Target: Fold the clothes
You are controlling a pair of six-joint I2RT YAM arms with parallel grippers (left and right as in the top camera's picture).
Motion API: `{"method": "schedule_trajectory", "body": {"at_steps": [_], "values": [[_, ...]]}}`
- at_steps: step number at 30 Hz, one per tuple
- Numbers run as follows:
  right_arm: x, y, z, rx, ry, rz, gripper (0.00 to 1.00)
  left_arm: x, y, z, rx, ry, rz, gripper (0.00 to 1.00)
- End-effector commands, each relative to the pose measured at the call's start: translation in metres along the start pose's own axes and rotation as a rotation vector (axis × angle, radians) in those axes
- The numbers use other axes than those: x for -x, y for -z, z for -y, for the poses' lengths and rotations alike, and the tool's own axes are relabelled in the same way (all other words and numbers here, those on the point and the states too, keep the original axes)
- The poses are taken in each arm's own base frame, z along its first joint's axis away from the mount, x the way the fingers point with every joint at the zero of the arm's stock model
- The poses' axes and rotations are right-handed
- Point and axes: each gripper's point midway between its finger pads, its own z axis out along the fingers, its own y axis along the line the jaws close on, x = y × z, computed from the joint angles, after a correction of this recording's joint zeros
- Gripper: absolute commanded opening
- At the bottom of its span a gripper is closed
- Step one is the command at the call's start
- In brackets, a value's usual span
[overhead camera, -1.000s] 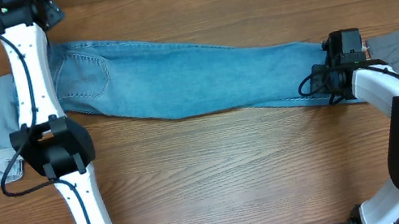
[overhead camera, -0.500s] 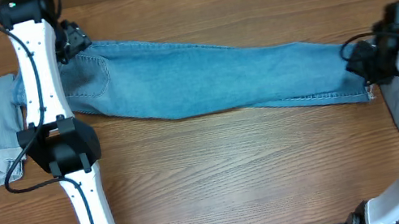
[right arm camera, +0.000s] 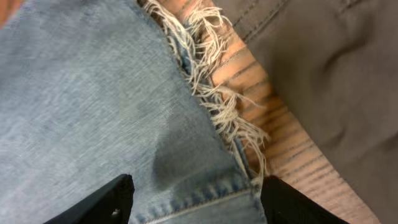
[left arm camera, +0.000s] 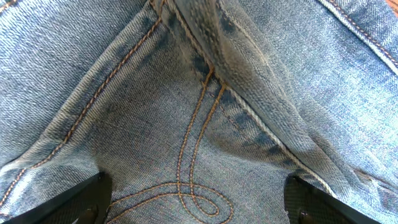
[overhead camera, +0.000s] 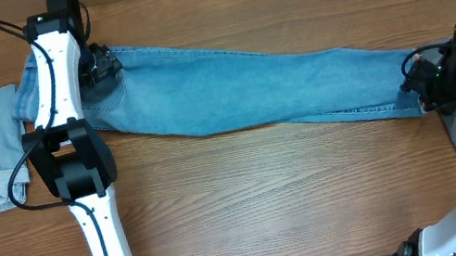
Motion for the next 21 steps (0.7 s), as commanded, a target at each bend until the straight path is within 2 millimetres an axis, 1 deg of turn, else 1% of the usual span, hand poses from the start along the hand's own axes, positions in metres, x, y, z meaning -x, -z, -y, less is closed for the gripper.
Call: {"method": "schedule_trajectory", "body": {"at_steps": [1, 4, 7, 9, 11, 12, 14, 15, 16, 17, 18, 19, 21], "values": [[-0.009, -0.013, 0.010, -0.009, -0.011, 0.002, 0.71, 0.001, 0.000, 0.000, 0.001, -0.020, 0.004, 0.93], [-0.011, -0.019, 0.020, -0.053, -0.048, 0.021, 0.75, 0.001, 0.000, 0.000, 0.000, -0.035, 0.004, 0.93], [-0.011, -0.027, 0.021, -0.038, -0.080, 0.057, 0.78, 0.002, 0.000, 0.001, -0.001, -0.034, 0.009, 0.93], [-0.010, -0.031, 0.019, -0.015, -0.083, 0.076, 0.78, 0.003, 0.000, 0.001, -0.004, -0.034, 0.014, 0.94], [-0.005, -0.032, 0.010, 0.037, -0.069, 0.100, 0.81, 0.003, 0.000, 0.001, -0.003, -0.035, 0.013, 0.95], [-0.001, -0.032, 0.005, 0.066, -0.065, 0.111, 0.81, 0.003, 0.000, 0.001, -0.003, -0.037, 0.014, 0.95], [0.003, -0.030, -0.012, 0.156, -0.051, 0.116, 0.72, 0.003, 0.000, 0.001, -0.003, -0.037, 0.014, 0.95], [0.004, -0.028, -0.019, 0.197, -0.044, 0.117, 0.66, 0.003, 0.000, 0.001, -0.003, -0.037, 0.014, 0.96], [0.005, -0.027, -0.023, 0.219, -0.040, 0.118, 0.62, 0.003, 0.000, 0.001, -0.003, -0.037, 0.014, 0.96], [0.006, -0.026, -0.027, 0.240, -0.035, 0.123, 0.54, 0.003, 0.000, 0.001, -0.003, -0.037, 0.014, 0.96], [0.008, -0.026, -0.028, 0.245, -0.033, 0.129, 0.46, 0.003, 0.000, 0.001, -0.004, -0.037, 0.015, 0.96], [0.008, -0.026, -0.028, 0.246, -0.031, 0.132, 0.42, 0.003, 0.000, 0.001, -0.003, -0.037, 0.015, 0.97], [0.011, -0.025, -0.029, 0.250, -0.028, 0.142, 0.38, 0.003, 0.000, 0.001, -0.003, -0.037, 0.015, 0.98]]}}
